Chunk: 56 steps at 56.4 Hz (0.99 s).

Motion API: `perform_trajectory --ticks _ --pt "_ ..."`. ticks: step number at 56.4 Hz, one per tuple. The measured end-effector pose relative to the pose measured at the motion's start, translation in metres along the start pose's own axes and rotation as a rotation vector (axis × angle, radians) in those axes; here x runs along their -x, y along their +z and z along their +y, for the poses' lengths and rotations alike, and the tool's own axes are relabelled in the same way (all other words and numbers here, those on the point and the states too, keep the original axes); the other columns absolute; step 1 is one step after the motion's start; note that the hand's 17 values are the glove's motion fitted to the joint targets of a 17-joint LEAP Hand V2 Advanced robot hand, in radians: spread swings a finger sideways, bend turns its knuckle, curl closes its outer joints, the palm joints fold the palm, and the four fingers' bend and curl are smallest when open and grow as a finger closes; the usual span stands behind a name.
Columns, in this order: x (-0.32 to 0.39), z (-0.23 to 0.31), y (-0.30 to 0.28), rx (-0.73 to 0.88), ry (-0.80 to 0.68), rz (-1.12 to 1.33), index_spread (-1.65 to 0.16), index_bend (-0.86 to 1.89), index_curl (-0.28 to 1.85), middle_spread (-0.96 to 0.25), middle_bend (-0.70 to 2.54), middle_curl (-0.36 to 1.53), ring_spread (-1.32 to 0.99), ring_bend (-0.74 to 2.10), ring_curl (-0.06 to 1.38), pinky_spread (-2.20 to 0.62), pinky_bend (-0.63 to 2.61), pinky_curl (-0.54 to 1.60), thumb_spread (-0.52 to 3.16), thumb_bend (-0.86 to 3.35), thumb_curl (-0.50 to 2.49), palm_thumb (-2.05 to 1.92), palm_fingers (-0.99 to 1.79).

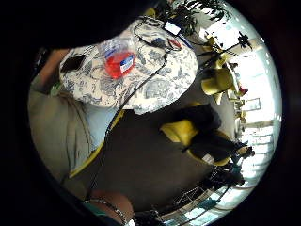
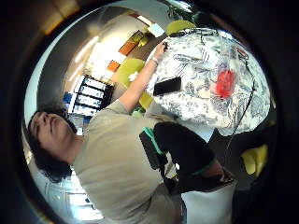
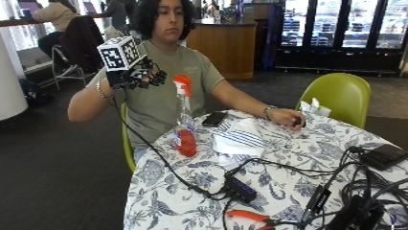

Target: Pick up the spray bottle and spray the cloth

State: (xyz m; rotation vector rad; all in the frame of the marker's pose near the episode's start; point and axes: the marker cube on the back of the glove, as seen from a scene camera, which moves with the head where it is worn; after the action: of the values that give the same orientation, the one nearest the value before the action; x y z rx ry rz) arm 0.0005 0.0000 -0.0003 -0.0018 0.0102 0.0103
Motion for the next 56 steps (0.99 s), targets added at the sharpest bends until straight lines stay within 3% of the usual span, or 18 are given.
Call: perform_trajectory --ticks 7,17,33,47,56 --pt "-0.004 -0.003 -0.001 -0.001 0.013 0.001 -0.32 0.18 0.14 -0.03 0.26 0.13 -0.06 0.31 0.13 0.15 0.26 0.13 0.76 0.16 0.11 0.32 0.37" --pt "-0.008 -0.005 0.003 0.018 0.037 -0.018 -0.38 0.16 0.19 -0.02 0.25 0.2 -0.07 0.33 0.18 0.18 0.25 0.19 1.01 0.12 0.16 0.36 0.36" --pt "-0.011 -0.009 0.017 -0.054 0.137 -0.141 -0.4 0.15 0.23 -0.01 0.23 0.27 -0.07 0.34 0.23 0.2 0.23 0.25 1.12 0.05 0.23 0.43 0.35" --pt "-0.015 -0.026 0.041 -0.245 0.27 -0.504 -0.37 0.14 0.23 0.02 0.21 0.3 -0.04 0.37 0.26 0.2 0.24 0.29 1.14 0.03 0.28 0.55 0.37" --pt "-0.018 -0.037 0.056 -0.304 0.314 -0.602 -0.33 0.13 0.24 0.05 0.2 0.31 -0.01 0.37 0.28 0.21 0.26 0.32 1.12 0.0 0.3 0.59 0.36"
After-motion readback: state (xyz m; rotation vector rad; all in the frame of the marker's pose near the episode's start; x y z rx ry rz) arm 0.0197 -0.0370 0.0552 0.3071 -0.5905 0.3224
